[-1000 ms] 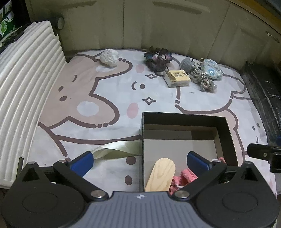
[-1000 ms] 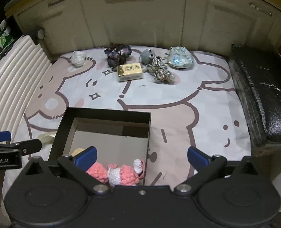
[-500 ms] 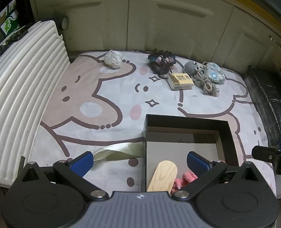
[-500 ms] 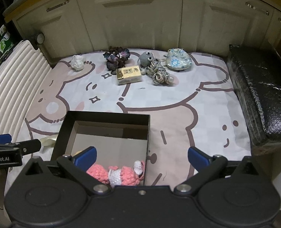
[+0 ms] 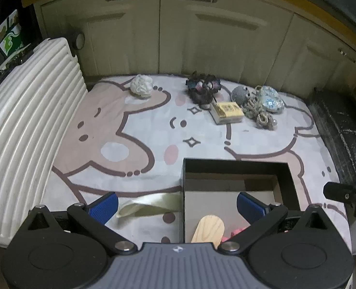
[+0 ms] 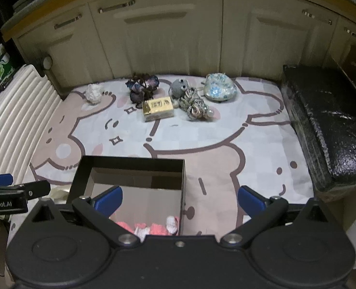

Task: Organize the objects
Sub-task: 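Open both grippers and withdraw them from the black box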

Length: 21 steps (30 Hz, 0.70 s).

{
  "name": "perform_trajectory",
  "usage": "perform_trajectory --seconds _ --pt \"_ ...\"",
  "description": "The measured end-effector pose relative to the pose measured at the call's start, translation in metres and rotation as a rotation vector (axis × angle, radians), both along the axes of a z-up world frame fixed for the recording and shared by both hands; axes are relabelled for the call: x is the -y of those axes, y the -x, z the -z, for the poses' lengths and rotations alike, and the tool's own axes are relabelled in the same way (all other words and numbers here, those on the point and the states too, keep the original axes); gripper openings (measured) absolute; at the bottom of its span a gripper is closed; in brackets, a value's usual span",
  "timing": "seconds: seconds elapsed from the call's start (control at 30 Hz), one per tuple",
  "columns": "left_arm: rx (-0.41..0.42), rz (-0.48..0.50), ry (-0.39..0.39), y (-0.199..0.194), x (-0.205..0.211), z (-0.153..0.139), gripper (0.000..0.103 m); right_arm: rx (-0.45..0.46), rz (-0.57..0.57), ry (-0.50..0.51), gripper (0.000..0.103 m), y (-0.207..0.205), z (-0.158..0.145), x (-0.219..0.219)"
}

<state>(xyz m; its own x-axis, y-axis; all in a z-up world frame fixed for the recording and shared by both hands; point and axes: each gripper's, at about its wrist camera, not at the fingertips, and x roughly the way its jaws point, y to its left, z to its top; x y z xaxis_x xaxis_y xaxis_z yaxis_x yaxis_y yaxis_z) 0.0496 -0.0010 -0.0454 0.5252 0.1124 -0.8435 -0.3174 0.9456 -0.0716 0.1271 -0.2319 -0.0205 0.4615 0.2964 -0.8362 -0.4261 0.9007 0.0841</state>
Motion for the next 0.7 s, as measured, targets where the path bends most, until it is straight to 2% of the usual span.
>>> perform_trajectory --seconds 0.43,0.7 --pt "0.042 0.02 -0.039 -0.021 0.002 -0.003 0.103 0.031 0.042 -0.016 0.103 -0.019 0.0 0.0" --pt "0.052 0.034 -0.025 -0.041 0.0 0.0 0.103 0.038 0.068 -0.023 0.103 -0.036 0.005 -0.002"
